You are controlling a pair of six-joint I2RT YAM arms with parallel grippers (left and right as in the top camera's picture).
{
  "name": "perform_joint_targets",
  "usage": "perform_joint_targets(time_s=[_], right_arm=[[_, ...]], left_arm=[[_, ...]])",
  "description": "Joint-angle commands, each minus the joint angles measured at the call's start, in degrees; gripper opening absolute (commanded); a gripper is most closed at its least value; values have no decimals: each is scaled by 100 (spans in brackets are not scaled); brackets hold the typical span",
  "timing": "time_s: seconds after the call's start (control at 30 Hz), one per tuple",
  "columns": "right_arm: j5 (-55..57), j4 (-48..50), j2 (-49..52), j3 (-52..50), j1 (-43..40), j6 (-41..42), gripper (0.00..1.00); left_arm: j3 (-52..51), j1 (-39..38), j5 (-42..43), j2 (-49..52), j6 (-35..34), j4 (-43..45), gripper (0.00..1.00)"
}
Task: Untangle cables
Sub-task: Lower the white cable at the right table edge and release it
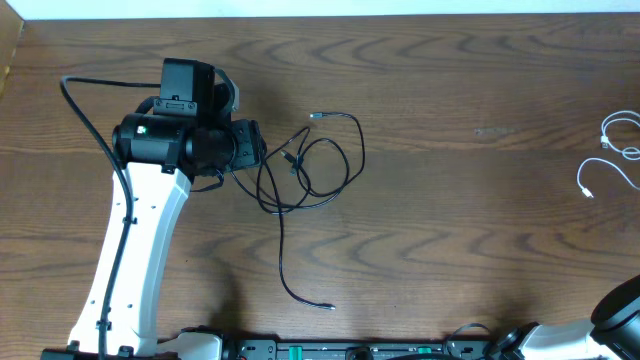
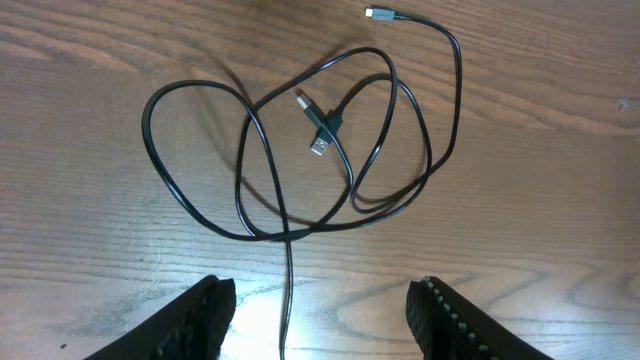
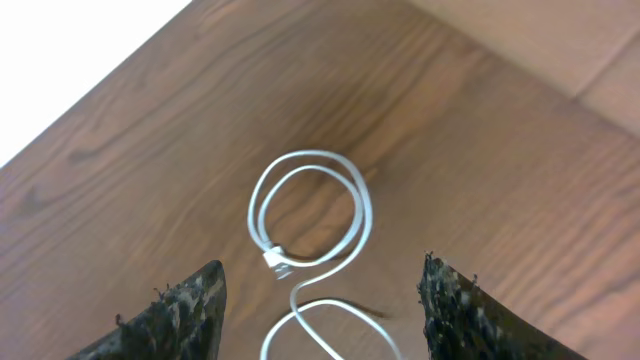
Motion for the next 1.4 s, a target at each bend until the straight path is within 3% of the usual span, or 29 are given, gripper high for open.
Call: perform_joint_targets(time_s=[0.0,0.17,0.27,0.5,0.77,1.07,1.37], right_arm=[[-319,-133,9,4,160,66,59],[-216,-162,15,-37,177,44,45],[-208,-144,15,-164,179,46,20],[90,730,15,-1016,203,46,2],[157,2050,15,-2461,203,52,1],[160,2022,15,-3270,208,85,1],[205,1899,15,-3318,203,118,3]], left_arm=[[9,24,-57,26,-59,-17,60],[9,24,-57,26,-59,-17,61],[9,24,-57,26,-59,-17,60],[9,24,-57,26,-59,-20,60],[9,24,-57,26,-59,-20,61],[9,24,-57,26,-57,-20,61],[9,24,-57,26,-57,-22,61]])
